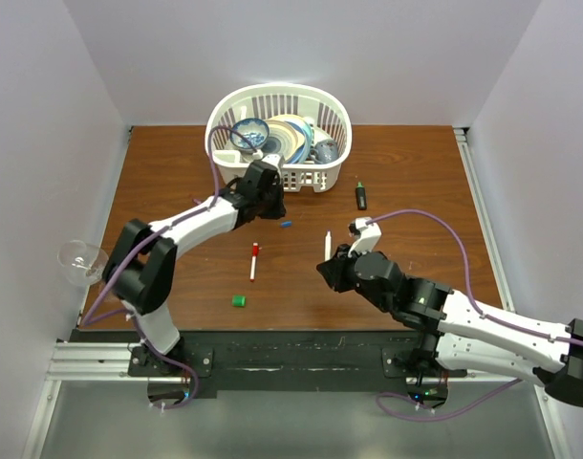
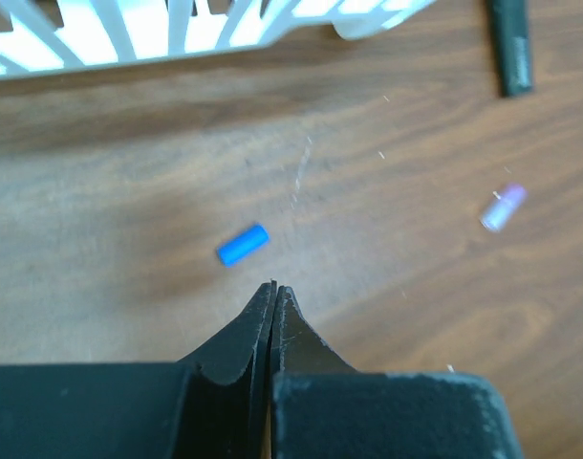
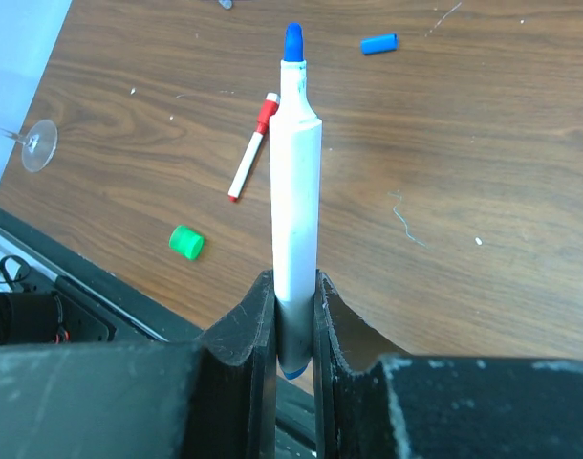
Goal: Insert the pens into the pen caps
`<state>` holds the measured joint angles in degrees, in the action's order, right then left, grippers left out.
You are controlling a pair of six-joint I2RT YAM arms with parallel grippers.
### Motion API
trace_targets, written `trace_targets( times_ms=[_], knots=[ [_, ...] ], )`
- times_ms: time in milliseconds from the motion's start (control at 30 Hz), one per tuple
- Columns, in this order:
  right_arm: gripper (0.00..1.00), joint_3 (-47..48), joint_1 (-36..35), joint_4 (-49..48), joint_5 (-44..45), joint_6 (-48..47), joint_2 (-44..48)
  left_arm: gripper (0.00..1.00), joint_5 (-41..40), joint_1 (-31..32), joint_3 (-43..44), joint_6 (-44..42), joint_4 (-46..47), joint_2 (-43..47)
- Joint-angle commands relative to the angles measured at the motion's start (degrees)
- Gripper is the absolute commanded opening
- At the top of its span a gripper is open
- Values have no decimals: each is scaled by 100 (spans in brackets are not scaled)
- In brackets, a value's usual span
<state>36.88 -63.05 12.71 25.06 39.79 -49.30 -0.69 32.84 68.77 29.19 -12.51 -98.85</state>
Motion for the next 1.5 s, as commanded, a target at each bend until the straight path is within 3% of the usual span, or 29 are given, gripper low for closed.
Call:
trace_targets(
  times_ms=[0, 267, 533, 1200, 1467],
  knots=[
    [0, 56, -23, 73, 236, -165, 253, 0, -414, -23, 610, -133, 284, -538],
    [0, 179, -23, 320, 324, -270, 667, 0, -739, -23, 1006, -256, 381, -1373],
    [0, 223, -15, 399, 395, -296, 790, 0, -626, -6, 972, -247, 487, -1629],
    [0, 179, -15, 487, 438, -209, 957, 0, -757, 231, -39, -115, 926, -1278],
    [0, 135, -15, 496, 465, -173, 1027, 0, -1012, 284, -504, -107, 1172, -742]
  ],
)
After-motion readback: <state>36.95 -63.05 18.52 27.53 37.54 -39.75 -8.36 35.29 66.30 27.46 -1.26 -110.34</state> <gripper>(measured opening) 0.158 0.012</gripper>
